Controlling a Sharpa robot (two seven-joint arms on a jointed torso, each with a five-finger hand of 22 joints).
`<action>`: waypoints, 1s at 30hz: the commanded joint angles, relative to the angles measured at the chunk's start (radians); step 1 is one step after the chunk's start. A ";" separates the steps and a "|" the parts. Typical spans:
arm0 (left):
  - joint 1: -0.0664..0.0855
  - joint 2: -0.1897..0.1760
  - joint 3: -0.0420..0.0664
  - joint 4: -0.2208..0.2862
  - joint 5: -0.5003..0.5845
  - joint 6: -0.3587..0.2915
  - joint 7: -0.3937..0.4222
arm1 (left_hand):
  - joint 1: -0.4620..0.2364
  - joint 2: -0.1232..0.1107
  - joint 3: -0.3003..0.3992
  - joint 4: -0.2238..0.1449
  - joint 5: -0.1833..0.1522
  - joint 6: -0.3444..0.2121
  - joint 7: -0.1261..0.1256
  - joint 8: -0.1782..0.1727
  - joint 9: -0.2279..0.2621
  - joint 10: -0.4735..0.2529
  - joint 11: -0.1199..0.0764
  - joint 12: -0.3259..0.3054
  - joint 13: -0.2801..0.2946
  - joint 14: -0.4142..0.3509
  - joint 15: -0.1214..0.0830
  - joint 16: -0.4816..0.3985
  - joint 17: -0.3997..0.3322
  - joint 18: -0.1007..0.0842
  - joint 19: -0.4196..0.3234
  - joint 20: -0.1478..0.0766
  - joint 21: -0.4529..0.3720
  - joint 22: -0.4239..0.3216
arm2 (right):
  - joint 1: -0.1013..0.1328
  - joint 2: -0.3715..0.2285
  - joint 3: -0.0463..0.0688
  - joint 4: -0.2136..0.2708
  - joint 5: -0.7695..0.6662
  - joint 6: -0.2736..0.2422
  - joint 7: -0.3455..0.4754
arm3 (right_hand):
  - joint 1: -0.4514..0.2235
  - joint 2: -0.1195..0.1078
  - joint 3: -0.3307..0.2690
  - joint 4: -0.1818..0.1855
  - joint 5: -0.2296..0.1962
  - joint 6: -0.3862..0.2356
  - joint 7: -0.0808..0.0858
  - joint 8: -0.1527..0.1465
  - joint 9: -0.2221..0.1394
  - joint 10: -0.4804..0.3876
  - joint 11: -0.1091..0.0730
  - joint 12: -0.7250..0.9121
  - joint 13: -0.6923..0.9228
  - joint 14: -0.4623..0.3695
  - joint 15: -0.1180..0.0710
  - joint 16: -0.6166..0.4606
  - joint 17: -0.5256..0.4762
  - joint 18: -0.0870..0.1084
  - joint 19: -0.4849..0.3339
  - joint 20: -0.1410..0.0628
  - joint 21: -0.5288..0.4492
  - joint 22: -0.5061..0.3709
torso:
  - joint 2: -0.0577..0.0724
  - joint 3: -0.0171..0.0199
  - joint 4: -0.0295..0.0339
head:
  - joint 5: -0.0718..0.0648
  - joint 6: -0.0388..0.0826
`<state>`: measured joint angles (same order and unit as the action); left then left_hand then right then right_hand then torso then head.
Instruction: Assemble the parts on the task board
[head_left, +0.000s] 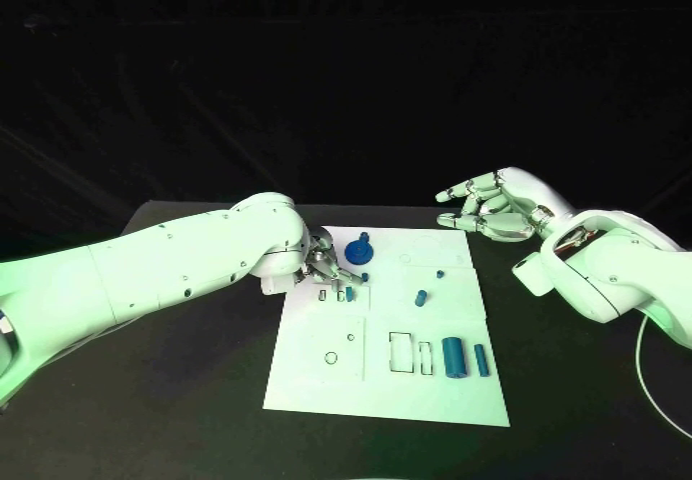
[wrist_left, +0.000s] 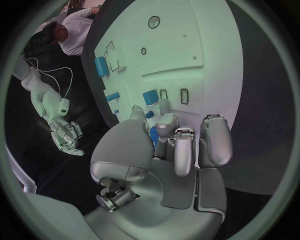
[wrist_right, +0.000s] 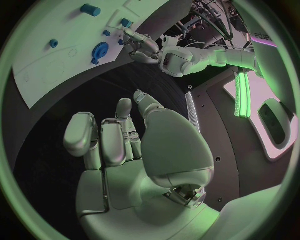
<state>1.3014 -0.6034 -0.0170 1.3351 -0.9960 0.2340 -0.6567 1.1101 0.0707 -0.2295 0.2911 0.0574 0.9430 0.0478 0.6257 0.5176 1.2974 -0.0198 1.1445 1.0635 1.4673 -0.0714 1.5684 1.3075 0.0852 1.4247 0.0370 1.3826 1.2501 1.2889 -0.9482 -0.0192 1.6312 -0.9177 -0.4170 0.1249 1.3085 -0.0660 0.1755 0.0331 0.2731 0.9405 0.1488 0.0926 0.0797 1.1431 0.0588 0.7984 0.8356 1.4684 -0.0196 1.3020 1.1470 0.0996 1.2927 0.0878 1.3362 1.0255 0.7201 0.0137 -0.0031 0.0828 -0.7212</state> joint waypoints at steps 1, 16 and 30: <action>0.001 0.006 0.000 -0.003 -0.008 0.034 -0.004 | 0.002 0.011 -0.006 -0.002 -0.003 -0.007 0.002 0.006 0.005 0.007 0.001 0.006 0.002 0.104 -0.006 0.002 0.263 -0.020 0.007 -0.003 0.006 0.003 | 0.000 0.003 0.000 -0.003 0.003 0.019 -0.005 | 0.006 0.003 0.005 0.001 0.003 0.004 0.001 0.005 -0.002 -0.004 -0.001 -0.004 -0.001 0.021 -0.001 -0.003 -0.001 0.009 -0.005 -0.001 -0.005 -0.001 | 0.001 -0.0003 0.0002 | -0.001 -0.002; 0.001 0.016 0.000 0.003 -0.002 0.046 -0.001 | 0.025 0.021 -0.006 -0.004 0.000 -0.012 -0.001 0.018 0.025 0.014 -0.002 0.015 0.012 0.104 -0.008 0.002 0.263 -0.022 0.012 -0.005 0.013 0.016 | -0.002 0.016 -0.001 -0.016 0.003 0.029 -0.009 | 0.005 0.003 0.005 0.002 0.003 0.004 0.002 0.006 -0.002 -0.005 -0.001 -0.005 -0.002 0.021 0.000 -0.004 -0.002 0.009 -0.005 -0.001 -0.005 -0.002 | 0.000 0.0011 0.0018 | -0.002 -0.006; 0.001 0.030 -0.001 -0.010 0.000 0.070 -0.003 | 0.057 0.033 0.002 -0.007 0.006 -0.018 -0.003 0.027 0.045 0.018 -0.003 0.022 0.019 0.104 -0.009 0.002 0.263 -0.023 0.014 -0.006 0.018 0.025 | -0.003 0.020 -0.001 -0.019 0.002 0.039 -0.019 | 0.003 0.005 0.006 0.003 0.004 0.004 0.002 0.006 -0.002 -0.008 -0.001 -0.011 -0.008 0.020 0.000 -0.008 -0.007 0.010 -0.009 -0.001 -0.009 -0.008 | 0.001 0.0010 0.0007 | -0.003 -0.008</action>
<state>1.3014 -0.5772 -0.0180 1.3270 -0.9975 0.2729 -0.6585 1.1591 0.1065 -0.2286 0.2865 0.0575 0.9324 0.0445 0.6471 0.5617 1.3081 -0.0233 1.1618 1.0812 1.4637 -0.0749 1.5684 1.3073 0.0751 1.4312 0.0305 1.3947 1.2745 1.2869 -0.9296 -0.0206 1.6137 -0.9147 -0.3945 0.1131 1.3085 -0.0660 0.1784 0.0360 0.2731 0.9406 0.1487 0.0926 0.0789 1.1431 0.0588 0.7924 0.8289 1.4684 -0.0196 1.2964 1.1413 0.0997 1.2927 0.0878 1.3326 1.0182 0.7205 0.0147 -0.0018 0.0809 -0.7288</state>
